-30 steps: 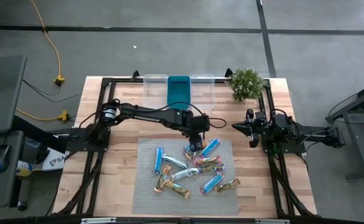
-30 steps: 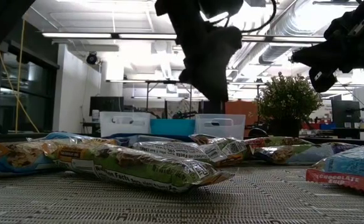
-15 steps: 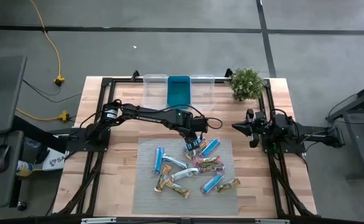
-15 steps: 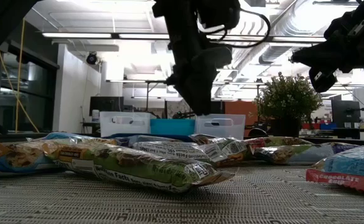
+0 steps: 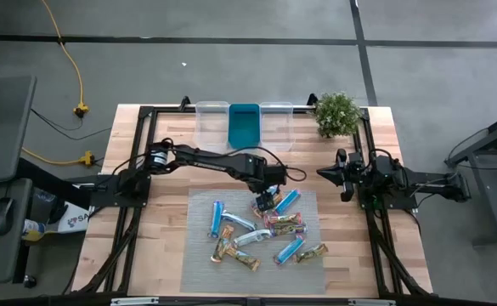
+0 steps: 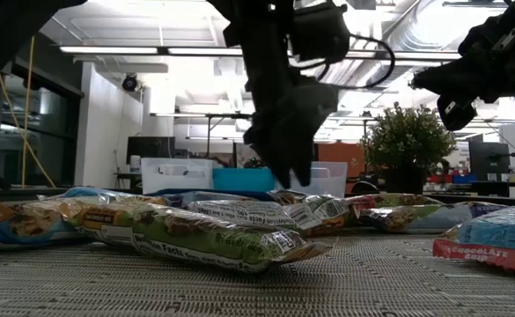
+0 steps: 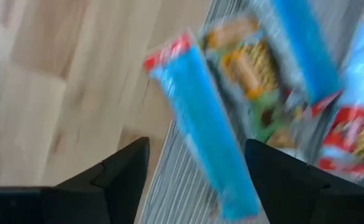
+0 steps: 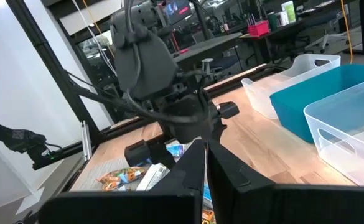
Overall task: Pick and place Granola Bars by type
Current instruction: Put the red granola bar into the left transparent bin
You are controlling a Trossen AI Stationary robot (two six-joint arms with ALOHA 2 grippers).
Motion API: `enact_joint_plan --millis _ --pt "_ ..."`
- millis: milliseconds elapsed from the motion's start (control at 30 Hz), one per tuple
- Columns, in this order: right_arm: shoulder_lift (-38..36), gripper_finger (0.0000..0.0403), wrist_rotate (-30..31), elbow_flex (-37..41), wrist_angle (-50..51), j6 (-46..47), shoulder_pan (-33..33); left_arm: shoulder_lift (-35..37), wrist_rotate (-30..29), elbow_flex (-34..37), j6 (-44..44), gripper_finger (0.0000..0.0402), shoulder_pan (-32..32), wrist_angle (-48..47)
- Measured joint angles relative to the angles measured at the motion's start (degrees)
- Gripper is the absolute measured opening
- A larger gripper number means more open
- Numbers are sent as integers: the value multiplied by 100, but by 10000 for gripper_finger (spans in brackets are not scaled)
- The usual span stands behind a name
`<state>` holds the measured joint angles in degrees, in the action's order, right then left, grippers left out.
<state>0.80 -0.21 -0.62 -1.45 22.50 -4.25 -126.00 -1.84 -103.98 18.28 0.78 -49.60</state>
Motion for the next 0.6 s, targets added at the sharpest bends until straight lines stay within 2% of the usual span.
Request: enact_joint_plan --millis 600 --pt "-4 0 0 0 0 0 0 -97 -94 -15 3 264 0 214"
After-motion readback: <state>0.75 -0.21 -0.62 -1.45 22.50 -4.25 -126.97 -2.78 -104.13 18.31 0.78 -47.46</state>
